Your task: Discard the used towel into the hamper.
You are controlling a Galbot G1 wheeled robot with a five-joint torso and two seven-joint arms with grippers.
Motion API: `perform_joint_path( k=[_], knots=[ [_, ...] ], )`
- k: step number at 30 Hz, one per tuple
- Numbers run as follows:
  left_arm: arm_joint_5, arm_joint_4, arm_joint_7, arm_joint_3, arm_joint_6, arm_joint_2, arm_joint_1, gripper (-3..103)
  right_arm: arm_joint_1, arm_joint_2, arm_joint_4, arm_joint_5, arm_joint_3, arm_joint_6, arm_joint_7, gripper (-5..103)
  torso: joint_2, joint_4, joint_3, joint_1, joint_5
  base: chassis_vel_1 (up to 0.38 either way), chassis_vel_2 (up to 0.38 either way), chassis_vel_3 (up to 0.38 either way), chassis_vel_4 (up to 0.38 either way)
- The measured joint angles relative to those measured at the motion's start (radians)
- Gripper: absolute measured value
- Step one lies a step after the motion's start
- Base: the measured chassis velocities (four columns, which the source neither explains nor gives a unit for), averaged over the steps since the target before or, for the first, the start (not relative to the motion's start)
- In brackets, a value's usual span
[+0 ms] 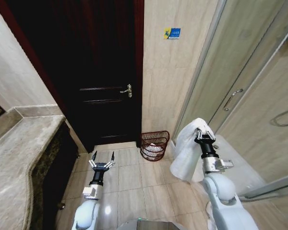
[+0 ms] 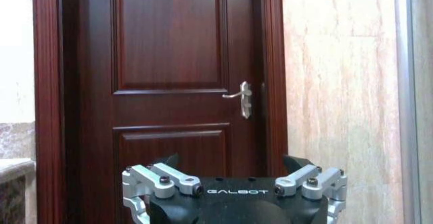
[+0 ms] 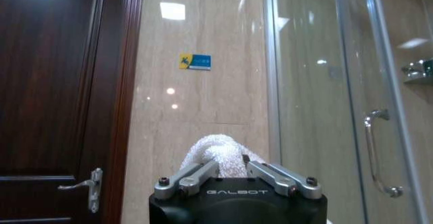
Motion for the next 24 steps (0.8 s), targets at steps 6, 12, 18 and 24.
perform_joint_path(
  k=[6, 12, 18, 24],
  knots=[
    [0.007, 0.003, 0.000, 0.000, 0.002, -0.008, 0.010, 100, -0.007, -0.003, -0.001, 0.004, 0.007, 0.005, -0.004, 4, 0.000, 0.0000, 0.000, 0.000, 0.0001, -0.038, 0.070, 0.073, -0.043],
    [0.014, 0.021, -0.005, 0.002, -0.006, -0.002, -0.002, 100, -0.008, 0.006, 0.000, 0.003, 0.009, 0.006, -0.019, 4, 0.000, 0.0004, 0.000, 0.000, -0.0001, -0.017, 0.102, 0.085, -0.036],
    [0.005, 0.034, -0.035, 0.002, -0.022, 0.007, 0.000, 100, -0.010, -0.022, 0.049, 0.025, 0.007, -0.031, 0.025, 4, 0.000, -0.0002, 0.000, 0.000, -0.0002, 0.000, 0.030, 0.015, -0.010],
    [-0.055, 0.075, -0.052, -0.018, -0.059, 0.034, 0.024, 100, 0.024, -0.120, 0.112, 0.144, 0.060, -0.094, 0.045, 4, 0.000, -0.0001, 0.000, 0.000, 0.0001, 0.000, 0.000, 0.000, 0.000]
  ],
)
